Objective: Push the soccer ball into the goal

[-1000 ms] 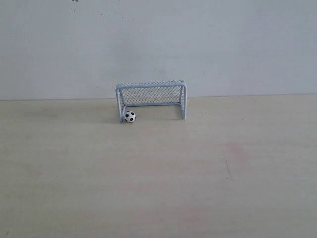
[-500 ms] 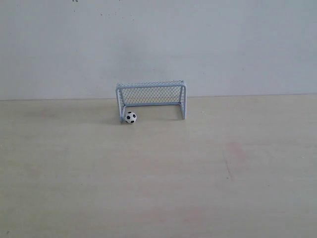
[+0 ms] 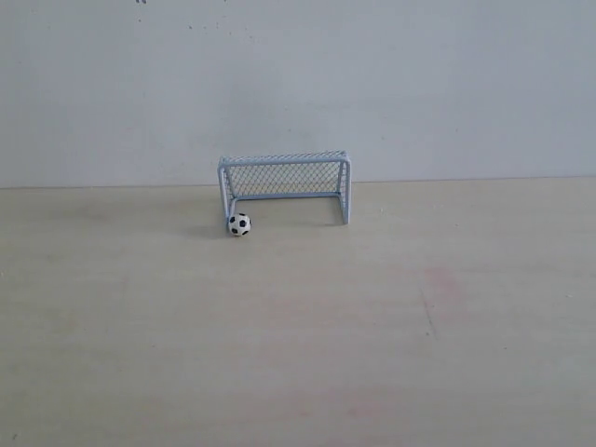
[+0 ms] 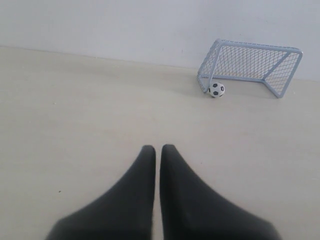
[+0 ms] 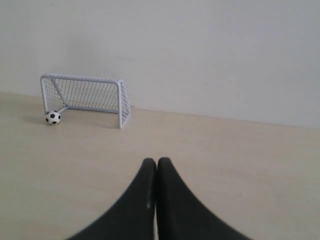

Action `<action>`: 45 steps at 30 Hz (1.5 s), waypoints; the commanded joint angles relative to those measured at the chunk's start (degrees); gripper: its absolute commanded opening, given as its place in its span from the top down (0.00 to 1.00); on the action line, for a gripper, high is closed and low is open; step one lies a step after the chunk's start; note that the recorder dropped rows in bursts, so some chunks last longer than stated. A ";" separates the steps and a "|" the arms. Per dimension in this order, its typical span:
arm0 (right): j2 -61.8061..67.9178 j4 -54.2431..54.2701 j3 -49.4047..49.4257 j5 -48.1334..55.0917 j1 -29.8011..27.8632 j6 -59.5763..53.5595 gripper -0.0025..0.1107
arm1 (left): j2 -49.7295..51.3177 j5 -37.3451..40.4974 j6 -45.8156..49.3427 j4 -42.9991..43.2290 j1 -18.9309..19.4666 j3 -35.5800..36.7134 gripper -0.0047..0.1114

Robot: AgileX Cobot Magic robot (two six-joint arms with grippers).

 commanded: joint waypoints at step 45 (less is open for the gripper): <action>-0.29 -5.31 0.23 11.67 -12.61 6.50 0.98 | -0.14 -0.07 0.10 0.20 0.01 0.20 0.92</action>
